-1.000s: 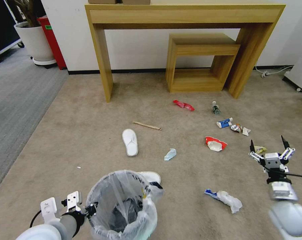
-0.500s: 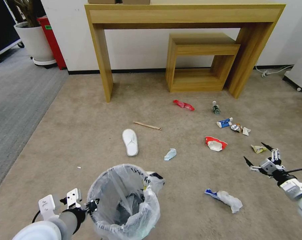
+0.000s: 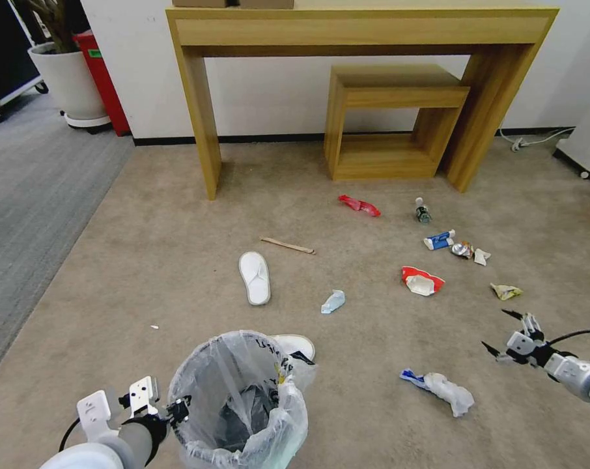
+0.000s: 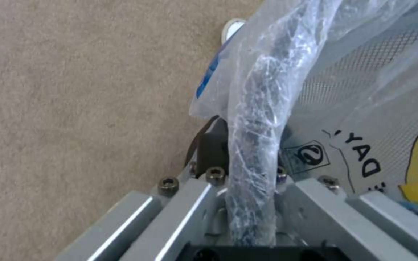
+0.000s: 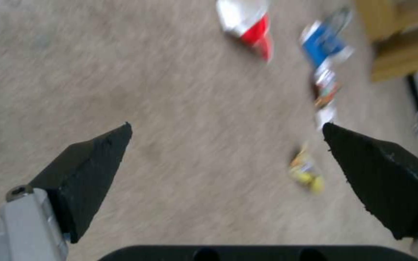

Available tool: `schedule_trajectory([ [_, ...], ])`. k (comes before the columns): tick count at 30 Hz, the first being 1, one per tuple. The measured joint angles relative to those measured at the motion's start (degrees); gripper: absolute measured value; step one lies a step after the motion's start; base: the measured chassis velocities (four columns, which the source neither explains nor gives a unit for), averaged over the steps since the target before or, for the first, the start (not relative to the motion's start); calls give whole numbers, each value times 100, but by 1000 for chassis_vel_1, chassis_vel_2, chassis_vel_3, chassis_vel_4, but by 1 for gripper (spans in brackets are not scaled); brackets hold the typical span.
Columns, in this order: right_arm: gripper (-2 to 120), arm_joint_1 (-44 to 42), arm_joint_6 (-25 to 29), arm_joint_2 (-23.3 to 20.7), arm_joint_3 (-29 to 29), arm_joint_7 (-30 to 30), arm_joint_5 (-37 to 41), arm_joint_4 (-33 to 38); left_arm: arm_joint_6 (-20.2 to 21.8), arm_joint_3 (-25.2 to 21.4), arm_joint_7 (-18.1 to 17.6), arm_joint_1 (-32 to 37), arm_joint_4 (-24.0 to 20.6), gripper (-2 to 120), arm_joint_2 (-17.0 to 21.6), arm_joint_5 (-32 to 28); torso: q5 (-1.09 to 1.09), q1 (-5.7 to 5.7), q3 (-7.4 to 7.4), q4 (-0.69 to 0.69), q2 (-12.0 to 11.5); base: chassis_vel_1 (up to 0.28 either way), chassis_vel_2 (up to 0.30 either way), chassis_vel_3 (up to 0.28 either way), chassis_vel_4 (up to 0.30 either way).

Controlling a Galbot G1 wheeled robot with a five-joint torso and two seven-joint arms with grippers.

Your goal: Pick up the trash bin and place the garbage on the floor into it.

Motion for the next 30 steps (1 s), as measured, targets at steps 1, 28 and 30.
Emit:
schedule_trajectory([
  [1, 100, 12, -100, 55, -79, -8, 41, -79, 2, 0, 1, 22, 0, 0, -17, 16, 1, 0, 0, 0, 0, 0, 0, 0, 0],
  [28, 100, 144, -933, 1071, -839, 701, 271, -558, -24, 120, 88, 345, 39, 0, -103, 555, -2, 0, 0, 1, 0, 0, 0, 0, 0],
  [30, 100, 166, -940, 1121, -860, 746, 272, -601, -31, 144, 94, 345, 57, 0, -93, 581, -1, 0, 0, 1, 0, 0, 0, 0, 0],
])
